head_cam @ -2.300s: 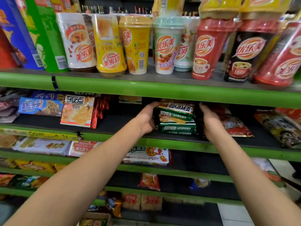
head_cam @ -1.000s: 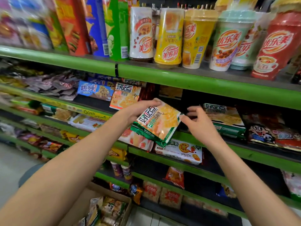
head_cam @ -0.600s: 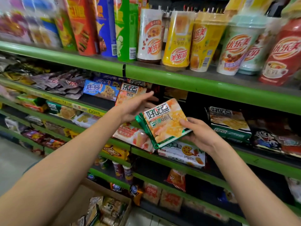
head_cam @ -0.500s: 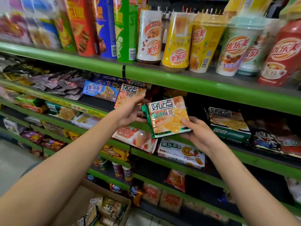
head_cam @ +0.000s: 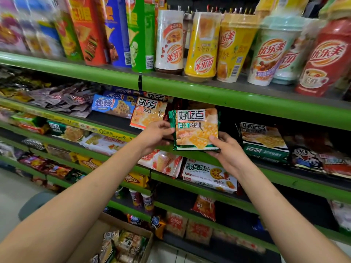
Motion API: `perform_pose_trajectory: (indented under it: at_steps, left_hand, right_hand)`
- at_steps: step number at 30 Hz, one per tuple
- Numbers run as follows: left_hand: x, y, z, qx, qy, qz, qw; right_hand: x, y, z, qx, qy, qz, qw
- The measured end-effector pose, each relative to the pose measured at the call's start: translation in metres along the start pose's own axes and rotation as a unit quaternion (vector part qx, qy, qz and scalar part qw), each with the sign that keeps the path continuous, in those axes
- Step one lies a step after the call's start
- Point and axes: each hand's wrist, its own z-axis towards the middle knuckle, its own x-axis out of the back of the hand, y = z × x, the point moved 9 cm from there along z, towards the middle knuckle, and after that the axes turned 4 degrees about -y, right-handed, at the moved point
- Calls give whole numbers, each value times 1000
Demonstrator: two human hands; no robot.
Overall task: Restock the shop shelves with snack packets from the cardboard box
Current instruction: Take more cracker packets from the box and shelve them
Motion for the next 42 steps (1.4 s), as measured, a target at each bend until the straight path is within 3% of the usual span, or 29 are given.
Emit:
perform_pose_trajectory:
  at_steps: [17,24,31,38,42]
  left_hand:
    - [16,12,1,-39,58,34,997]
    - [15,24,-1,-81,86,128,985]
    - [6,25,-8,-66,48,170,982]
    - [-6,27,-4,-89,80,204,972]
    - [-22,32,11,-116,75,194,971]
  right_hand:
    - [0,-4,4,34,7,-103,994]
    - [-1,-1,7,24,29,-84,996]
    - [-4,-7,14,45,44,-96,993]
    - [4,-7,26,61,125,-70,988]
    - [8,-20,41,91,178,-172,965]
